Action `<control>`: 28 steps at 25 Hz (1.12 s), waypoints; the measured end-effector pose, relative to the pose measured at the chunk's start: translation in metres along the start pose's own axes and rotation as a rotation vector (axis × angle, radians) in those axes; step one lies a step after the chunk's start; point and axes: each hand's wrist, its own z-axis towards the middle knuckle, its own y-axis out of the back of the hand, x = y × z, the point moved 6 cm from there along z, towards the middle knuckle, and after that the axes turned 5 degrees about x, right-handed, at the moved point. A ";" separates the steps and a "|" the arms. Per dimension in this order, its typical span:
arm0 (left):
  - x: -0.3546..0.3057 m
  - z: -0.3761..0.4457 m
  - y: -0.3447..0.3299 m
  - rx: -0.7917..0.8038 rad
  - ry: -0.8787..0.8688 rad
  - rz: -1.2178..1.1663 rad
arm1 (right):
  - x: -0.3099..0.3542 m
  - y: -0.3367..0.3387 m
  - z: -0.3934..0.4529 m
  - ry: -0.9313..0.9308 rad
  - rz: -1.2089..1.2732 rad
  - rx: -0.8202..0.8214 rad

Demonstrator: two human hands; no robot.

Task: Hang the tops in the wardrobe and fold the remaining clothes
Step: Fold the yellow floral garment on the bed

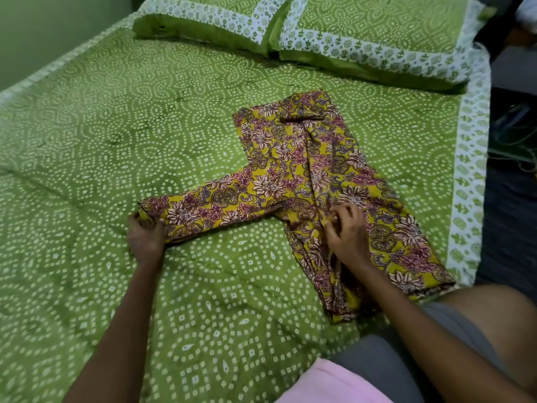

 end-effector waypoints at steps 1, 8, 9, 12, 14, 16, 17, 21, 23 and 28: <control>0.001 -0.003 0.000 -0.020 -0.007 -0.013 | -0.014 0.005 -0.004 -0.132 0.035 0.002; -0.005 -0.064 -0.011 -0.134 0.008 0.149 | -0.014 0.002 -0.038 -0.198 -0.010 0.469; -0.010 -0.082 -0.017 -0.134 -0.007 0.151 | -0.011 0.003 -0.044 -0.201 0.025 0.513; -0.035 -0.155 -0.052 0.053 -0.192 0.009 | -0.007 0.006 -0.059 -0.252 0.212 0.602; -0.055 -0.214 -0.083 0.355 -0.273 -0.119 | -0.005 0.010 -0.069 -0.290 0.363 0.698; -0.069 -0.263 -0.114 0.625 -0.270 -0.107 | -0.008 0.017 -0.078 -0.249 0.413 0.815; -0.075 -0.281 -0.126 0.699 -0.291 -0.007 | -0.011 0.023 -0.081 -0.172 0.347 0.871; -0.090 -0.307 -0.147 0.688 -0.386 0.333 | -0.039 0.051 -0.091 0.162 -0.066 0.963; -0.092 -0.310 -0.148 0.695 -0.363 0.303 | -0.055 0.067 -0.089 0.196 -0.131 0.882; -0.082 -0.317 -0.137 0.616 -0.128 -0.101 | -0.079 0.105 -0.078 0.287 -0.342 0.575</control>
